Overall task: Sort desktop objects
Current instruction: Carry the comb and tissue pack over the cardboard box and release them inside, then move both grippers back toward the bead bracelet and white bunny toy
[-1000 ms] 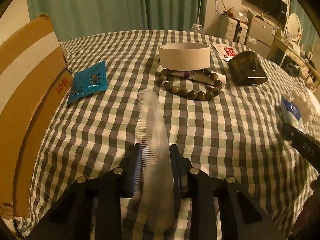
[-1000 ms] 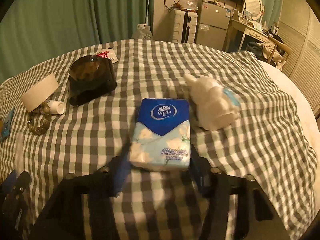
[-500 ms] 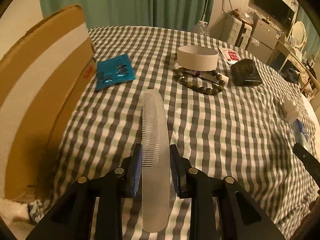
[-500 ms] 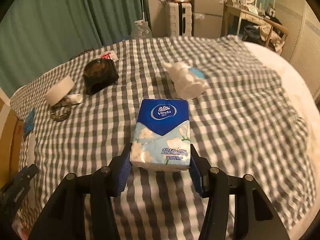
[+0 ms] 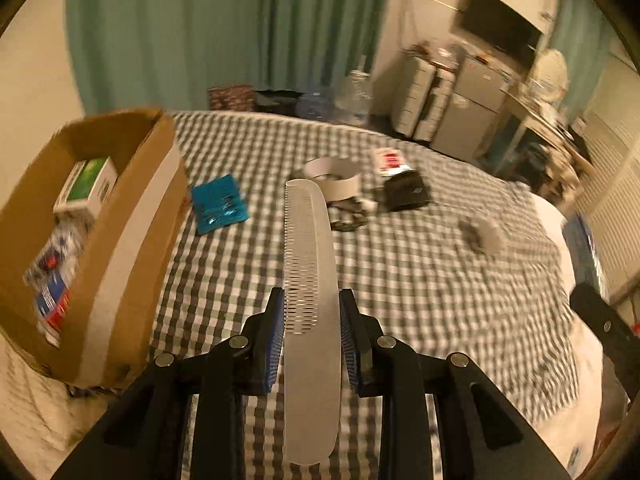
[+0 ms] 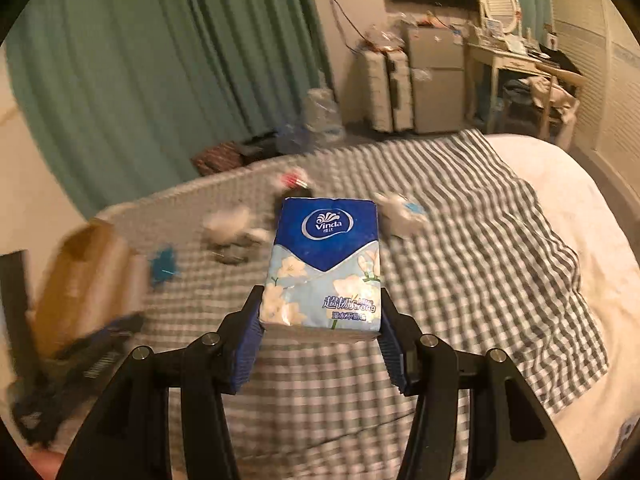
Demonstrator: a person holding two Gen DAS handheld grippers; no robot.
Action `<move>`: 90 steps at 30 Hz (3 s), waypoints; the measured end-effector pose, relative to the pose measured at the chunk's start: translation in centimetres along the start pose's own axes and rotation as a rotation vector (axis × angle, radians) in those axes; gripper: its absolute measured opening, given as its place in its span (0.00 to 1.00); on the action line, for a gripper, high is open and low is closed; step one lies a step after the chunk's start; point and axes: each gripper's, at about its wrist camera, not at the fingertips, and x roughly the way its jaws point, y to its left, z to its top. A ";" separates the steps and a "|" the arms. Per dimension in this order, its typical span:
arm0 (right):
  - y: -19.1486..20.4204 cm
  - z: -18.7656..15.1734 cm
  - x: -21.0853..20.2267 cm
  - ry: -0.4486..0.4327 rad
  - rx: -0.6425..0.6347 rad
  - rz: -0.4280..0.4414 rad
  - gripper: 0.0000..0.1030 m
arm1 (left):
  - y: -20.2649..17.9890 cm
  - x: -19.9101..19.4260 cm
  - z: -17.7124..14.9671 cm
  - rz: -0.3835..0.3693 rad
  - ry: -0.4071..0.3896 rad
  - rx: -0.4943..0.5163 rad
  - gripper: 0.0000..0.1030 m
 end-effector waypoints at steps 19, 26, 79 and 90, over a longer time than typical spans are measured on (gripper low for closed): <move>15.3 3.9 -10.1 -0.150 -0.231 0.152 0.51 | 6.5 -15.3 7.8 0.062 -0.246 0.162 0.26; 21.7 4.2 -9.6 -0.141 -0.314 0.216 0.51 | 13.4 -16.0 8.9 0.101 -0.236 0.098 0.26; 3.5 -0.7 0.0 -0.122 0.015 -0.019 0.90 | 9.0 -6.4 -0.3 0.105 -0.032 0.097 1.00; -7.9 -5.4 6.4 0.011 0.016 -0.203 0.91 | 3.3 2.9 -2.9 0.116 0.080 -0.005 1.00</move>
